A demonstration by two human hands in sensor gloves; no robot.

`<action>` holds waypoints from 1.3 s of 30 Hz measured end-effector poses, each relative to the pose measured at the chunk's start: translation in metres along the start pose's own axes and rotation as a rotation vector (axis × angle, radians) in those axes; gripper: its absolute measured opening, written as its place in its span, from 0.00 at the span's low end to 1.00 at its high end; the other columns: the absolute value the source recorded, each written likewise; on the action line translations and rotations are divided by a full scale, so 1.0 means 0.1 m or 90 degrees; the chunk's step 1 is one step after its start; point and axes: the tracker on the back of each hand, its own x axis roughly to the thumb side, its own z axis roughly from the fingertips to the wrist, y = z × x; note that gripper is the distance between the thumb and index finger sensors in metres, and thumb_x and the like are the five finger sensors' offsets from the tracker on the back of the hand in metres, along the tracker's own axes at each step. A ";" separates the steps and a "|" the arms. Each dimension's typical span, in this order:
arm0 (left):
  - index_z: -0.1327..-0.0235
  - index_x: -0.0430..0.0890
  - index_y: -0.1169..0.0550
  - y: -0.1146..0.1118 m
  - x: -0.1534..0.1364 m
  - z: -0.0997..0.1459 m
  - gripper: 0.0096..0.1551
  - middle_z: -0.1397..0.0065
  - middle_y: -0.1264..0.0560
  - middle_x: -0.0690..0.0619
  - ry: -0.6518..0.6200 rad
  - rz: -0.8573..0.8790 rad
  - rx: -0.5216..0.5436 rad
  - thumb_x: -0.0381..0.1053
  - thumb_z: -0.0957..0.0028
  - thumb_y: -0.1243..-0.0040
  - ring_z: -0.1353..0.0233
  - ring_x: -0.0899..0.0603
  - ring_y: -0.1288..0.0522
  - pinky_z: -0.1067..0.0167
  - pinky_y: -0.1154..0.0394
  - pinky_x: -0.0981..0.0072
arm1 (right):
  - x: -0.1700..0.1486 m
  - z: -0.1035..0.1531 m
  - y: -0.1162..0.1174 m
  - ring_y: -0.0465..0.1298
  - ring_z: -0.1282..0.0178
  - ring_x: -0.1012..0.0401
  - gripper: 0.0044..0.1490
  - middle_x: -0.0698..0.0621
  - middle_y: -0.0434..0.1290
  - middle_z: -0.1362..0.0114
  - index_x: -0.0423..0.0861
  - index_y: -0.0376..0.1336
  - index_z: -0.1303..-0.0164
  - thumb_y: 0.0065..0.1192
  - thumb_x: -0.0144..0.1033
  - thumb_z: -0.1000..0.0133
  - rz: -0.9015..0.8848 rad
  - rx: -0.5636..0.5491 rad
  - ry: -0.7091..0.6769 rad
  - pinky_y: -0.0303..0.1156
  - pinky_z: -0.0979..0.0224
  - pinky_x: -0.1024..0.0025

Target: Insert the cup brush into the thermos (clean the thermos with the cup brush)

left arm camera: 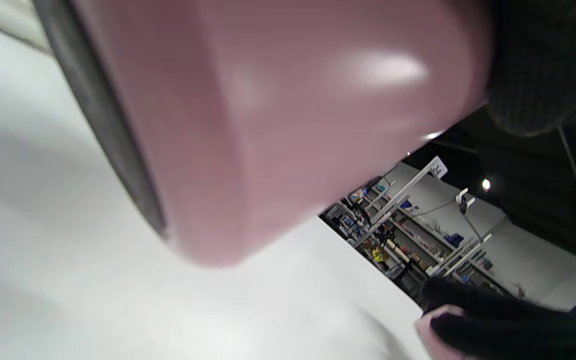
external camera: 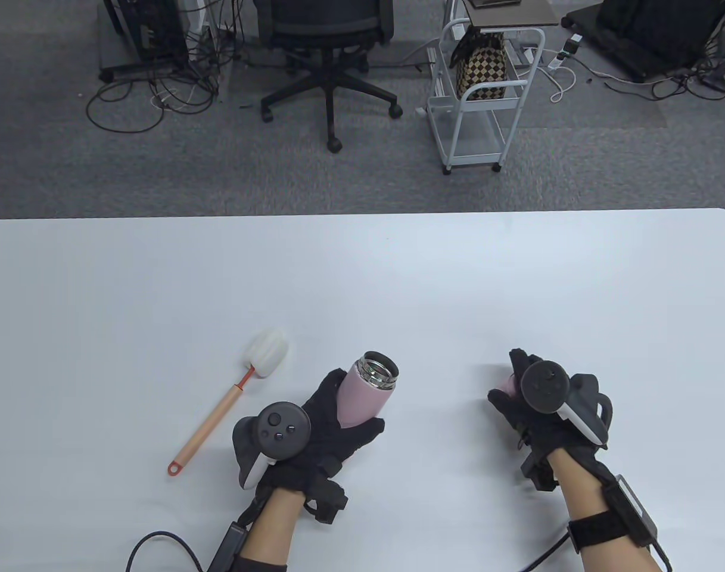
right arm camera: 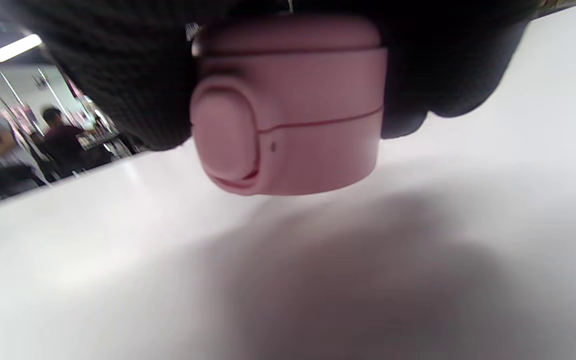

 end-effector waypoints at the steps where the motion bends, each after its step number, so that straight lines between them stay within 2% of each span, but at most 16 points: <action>1: 0.22 0.47 0.44 -0.02 0.01 -0.01 0.56 0.16 0.41 0.37 0.000 -0.012 -0.011 0.77 0.52 0.40 0.19 0.27 0.37 0.32 0.32 0.38 | 0.01 0.02 -0.02 0.76 0.32 0.36 0.53 0.33 0.60 0.17 0.43 0.50 0.15 0.66 0.61 0.40 -0.032 -0.015 -0.010 0.73 0.34 0.44; 5: 0.22 0.47 0.43 -0.08 0.01 -0.03 0.55 0.16 0.41 0.37 0.010 -0.056 -0.059 0.77 0.52 0.39 0.19 0.27 0.37 0.32 0.32 0.38 | 0.11 0.11 -0.08 0.79 0.37 0.38 0.51 0.32 0.64 0.20 0.42 0.53 0.16 0.62 0.63 0.40 -0.152 -0.082 -0.050 0.75 0.38 0.46; 8: 0.22 0.47 0.43 -0.14 0.03 -0.06 0.55 0.16 0.41 0.37 0.004 -0.080 -0.094 0.77 0.52 0.39 0.19 0.27 0.37 0.31 0.33 0.38 | 0.18 0.16 -0.09 0.80 0.39 0.40 0.50 0.32 0.66 0.22 0.42 0.55 0.17 0.60 0.64 0.39 -0.241 -0.099 -0.085 0.77 0.40 0.48; 12: 0.22 0.48 0.43 -0.22 0.05 -0.07 0.55 0.15 0.41 0.38 -0.008 -0.087 -0.152 0.76 0.52 0.38 0.18 0.28 0.38 0.31 0.33 0.38 | 0.27 0.19 -0.05 0.80 0.40 0.40 0.49 0.33 0.67 0.22 0.43 0.56 0.18 0.60 0.65 0.40 -0.386 -0.053 -0.146 0.77 0.40 0.49; 17: 0.21 0.49 0.42 -0.29 0.12 -0.07 0.55 0.14 0.41 0.40 -0.035 -0.107 -0.191 0.76 0.53 0.38 0.18 0.29 0.38 0.31 0.33 0.39 | 0.37 0.21 0.04 0.80 0.40 0.41 0.48 0.34 0.67 0.22 0.44 0.57 0.18 0.60 0.65 0.39 -0.468 0.026 -0.197 0.76 0.39 0.48; 31: 0.21 0.49 0.43 -0.40 0.24 -0.05 0.54 0.14 0.41 0.40 -0.068 -0.137 -0.223 0.76 0.52 0.38 0.18 0.29 0.38 0.30 0.33 0.39 | 0.60 0.30 0.19 0.80 0.39 0.46 0.45 0.37 0.67 0.22 0.45 0.58 0.19 0.62 0.62 0.39 -0.442 0.077 -0.293 0.76 0.37 0.50; 36: 0.21 0.49 0.42 -0.38 0.28 -0.02 0.55 0.14 0.41 0.40 -0.068 -0.173 -0.205 0.76 0.53 0.37 0.18 0.29 0.38 0.30 0.33 0.38 | 0.61 0.35 0.22 0.82 0.45 0.47 0.47 0.36 0.70 0.25 0.44 0.60 0.21 0.60 0.66 0.40 -0.437 0.055 -0.217 0.79 0.44 0.57; 39: 0.21 0.49 0.42 -0.39 0.32 -0.01 0.55 0.14 0.41 0.40 -0.075 -0.202 -0.184 0.76 0.53 0.37 0.18 0.29 0.38 0.31 0.33 0.38 | 0.63 0.38 0.23 0.84 0.52 0.50 0.48 0.37 0.72 0.29 0.43 0.62 0.23 0.56 0.69 0.40 -0.418 0.036 -0.155 0.82 0.50 0.62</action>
